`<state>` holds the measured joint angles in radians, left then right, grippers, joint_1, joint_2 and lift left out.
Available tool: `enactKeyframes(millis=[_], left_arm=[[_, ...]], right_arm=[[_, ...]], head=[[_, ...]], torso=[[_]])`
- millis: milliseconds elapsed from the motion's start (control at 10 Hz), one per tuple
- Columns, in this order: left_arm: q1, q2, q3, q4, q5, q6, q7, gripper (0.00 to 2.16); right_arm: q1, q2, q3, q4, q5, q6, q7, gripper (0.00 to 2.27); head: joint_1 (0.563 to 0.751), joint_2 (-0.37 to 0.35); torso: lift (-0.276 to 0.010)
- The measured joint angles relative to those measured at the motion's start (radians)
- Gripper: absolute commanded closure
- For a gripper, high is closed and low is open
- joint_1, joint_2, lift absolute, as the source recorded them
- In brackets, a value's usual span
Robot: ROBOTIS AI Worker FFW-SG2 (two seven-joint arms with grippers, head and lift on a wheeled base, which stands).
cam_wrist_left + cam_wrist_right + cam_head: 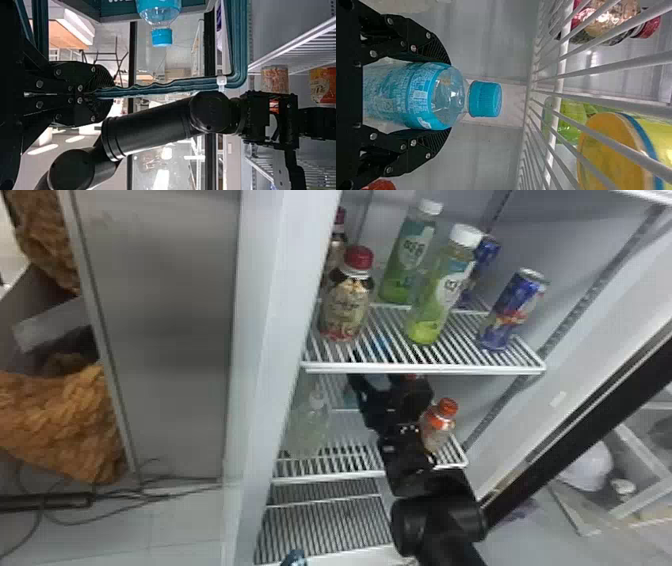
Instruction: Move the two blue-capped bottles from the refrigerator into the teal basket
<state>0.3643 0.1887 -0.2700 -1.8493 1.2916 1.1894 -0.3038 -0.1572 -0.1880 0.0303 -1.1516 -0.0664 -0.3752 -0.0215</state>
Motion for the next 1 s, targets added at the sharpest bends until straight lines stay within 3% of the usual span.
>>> enactKeyframes(millis=[1000], left_arm=[[0.009, 0.0, 0.006, -0.001, 0.0, -0.002, -0.002, 1.14]], right_arm=[[0.356, -0.006, -0.1, -0.464, 0.002, 0.139, 0.067, 0.59]], head=[[0.695, -0.35]], torso=[[-0.14]])
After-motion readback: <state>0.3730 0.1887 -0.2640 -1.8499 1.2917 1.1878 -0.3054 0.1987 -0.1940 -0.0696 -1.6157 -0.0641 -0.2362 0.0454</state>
